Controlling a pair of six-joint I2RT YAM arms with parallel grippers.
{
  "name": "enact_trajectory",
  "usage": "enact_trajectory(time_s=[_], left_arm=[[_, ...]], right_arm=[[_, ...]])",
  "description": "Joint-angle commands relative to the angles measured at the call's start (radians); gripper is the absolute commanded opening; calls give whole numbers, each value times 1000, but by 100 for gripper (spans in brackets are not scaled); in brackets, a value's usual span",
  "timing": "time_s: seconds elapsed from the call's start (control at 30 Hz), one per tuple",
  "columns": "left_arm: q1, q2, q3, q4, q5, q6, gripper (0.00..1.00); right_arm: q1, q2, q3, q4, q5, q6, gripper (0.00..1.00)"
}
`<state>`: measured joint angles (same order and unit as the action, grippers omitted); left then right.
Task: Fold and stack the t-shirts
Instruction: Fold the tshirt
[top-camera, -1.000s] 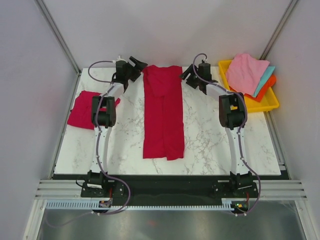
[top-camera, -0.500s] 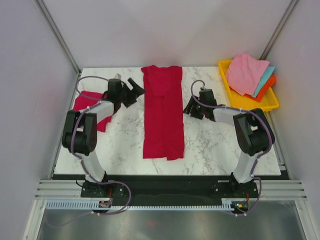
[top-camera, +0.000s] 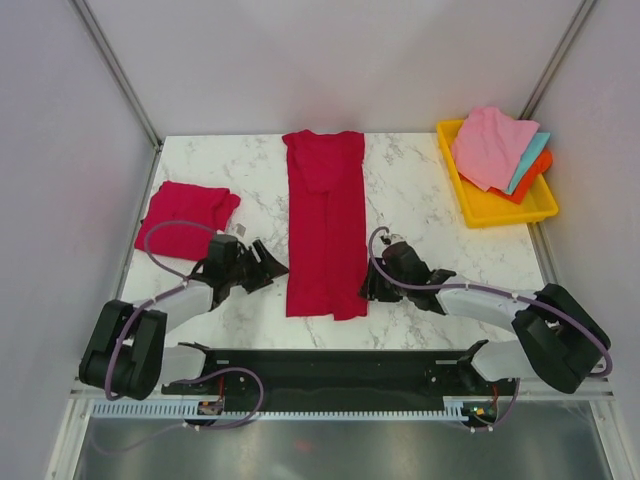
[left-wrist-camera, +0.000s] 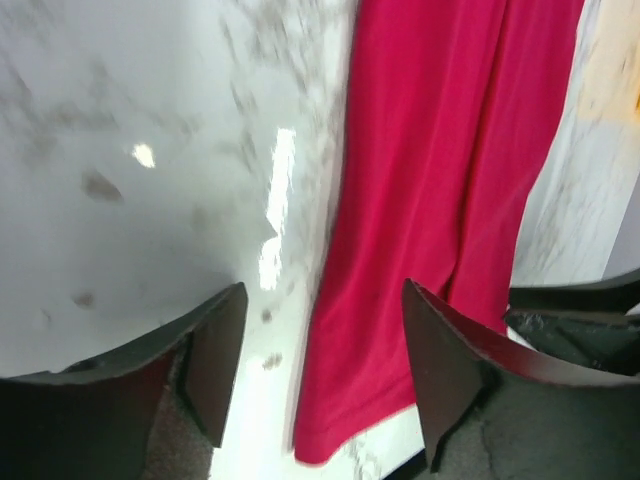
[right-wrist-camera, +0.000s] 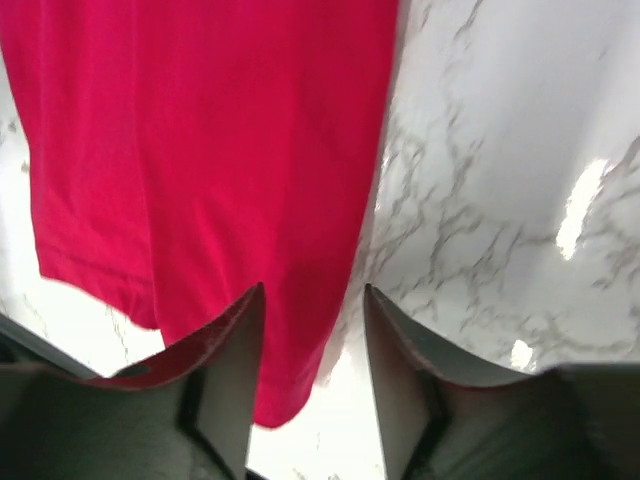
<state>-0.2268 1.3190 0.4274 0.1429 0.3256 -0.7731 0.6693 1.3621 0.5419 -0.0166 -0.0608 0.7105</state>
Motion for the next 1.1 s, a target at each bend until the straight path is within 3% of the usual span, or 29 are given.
enact_trajectory(time_s=[0.0, 0.33, 0.4, 0.5, 0.57, 0.9, 0.93, 1.0, 1.03, 1.07], left_arm=[[-81, -85, -87, -60, 61, 21, 70], [-158, -227, -259, -83, 58, -57, 67], [-163, -237, -256, -91, 59, -54, 59], [-169, -231, -253, -94, 37, -54, 44], [-180, -219, -245, -91, 18, -54, 40], [-266, -138, -200, -137, -74, -72, 43], [-273, -126, -193, -137, -76, -71, 41], [-286, -95, -179, -161, -74, -68, 26], [-290, -92, -177, -161, -76, -68, 10], [-302, -93, -173, -161, -88, -68, 2]], right_arm=[[65, -64, -31, -40, 55, 55, 49], [150, -44, -65, -59, 55, 118, 30], [159, -57, -69, -60, 78, 119, 27], [161, -83, -68, -80, 87, 118, 13], [161, -96, -66, -89, 90, 116, 13], [161, -90, -39, -131, 90, 92, 11], [161, -87, -36, -129, 92, 93, 10], [162, -83, -30, -131, 90, 87, 7], [162, -84, -30, -131, 92, 87, 4], [162, -92, -28, -131, 93, 87, 4]])
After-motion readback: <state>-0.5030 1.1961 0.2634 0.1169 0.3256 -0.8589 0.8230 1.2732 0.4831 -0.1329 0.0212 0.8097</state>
